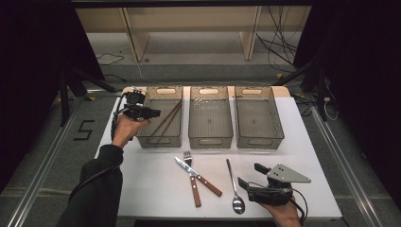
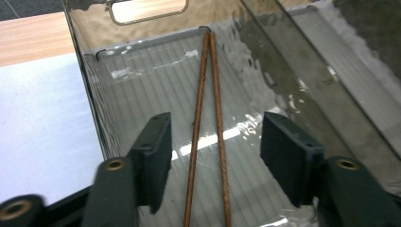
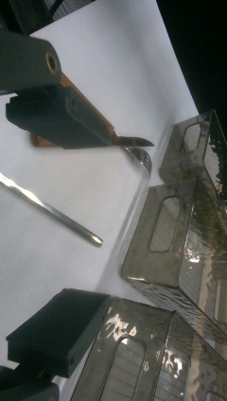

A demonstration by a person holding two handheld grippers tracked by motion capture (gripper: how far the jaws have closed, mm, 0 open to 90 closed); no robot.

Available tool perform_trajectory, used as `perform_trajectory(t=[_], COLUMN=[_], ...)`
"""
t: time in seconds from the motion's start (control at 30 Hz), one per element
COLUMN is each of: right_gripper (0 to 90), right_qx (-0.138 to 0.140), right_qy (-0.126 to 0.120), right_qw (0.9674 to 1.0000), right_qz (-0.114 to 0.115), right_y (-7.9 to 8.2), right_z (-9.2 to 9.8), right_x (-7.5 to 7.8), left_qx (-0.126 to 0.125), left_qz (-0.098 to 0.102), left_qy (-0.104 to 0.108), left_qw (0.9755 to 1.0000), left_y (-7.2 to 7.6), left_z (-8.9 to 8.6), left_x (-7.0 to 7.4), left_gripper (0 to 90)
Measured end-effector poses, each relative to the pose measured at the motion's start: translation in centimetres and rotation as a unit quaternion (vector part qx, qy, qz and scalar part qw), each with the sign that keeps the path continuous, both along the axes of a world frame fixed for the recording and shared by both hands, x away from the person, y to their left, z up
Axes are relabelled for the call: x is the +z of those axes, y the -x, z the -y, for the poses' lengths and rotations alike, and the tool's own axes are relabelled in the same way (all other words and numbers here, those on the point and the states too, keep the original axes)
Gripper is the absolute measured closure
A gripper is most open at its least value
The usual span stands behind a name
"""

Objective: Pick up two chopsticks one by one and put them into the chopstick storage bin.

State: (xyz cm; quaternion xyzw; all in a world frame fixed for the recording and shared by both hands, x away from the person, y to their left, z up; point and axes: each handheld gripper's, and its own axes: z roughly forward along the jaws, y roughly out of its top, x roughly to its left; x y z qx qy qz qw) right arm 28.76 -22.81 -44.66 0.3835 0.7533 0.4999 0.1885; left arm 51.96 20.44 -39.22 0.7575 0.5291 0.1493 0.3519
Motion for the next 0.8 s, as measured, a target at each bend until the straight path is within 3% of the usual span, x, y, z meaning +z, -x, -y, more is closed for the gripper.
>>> perform_trajectory(t=[0.2,0.4,0.7,0.8], right_gripper=[22.6,24.6,29.5,32.9], right_qx=[0.001,0.003,0.005,0.005], right_qy=[-0.002,-0.002,0.008,0.014], right_qw=[1.0000,1.0000,0.9999,0.9999], right_qz=[0.000,-0.001,-0.004,-0.007], right_y=[-0.1,-0.2,-0.7,-1.0], right_z=[0.0,0.0,0.0,0.0], right_x=[0.1,0.3,0.6,0.7], left_qx=[-0.010,-0.021,-0.034,-0.034], left_qz=[0.015,0.042,0.071,0.077], left_qy=[0.035,0.046,0.066,0.083], left_qw=[0.9992,0.9978,0.9947,0.9930], left_y=[2.0,4.3,8.0,8.9], left_z=[-0.3,-0.4,-0.8,-1.0], left_x=[0.9,1.3,0.5,0.1], left_gripper=[30.2,24.7,21.9,21.3])
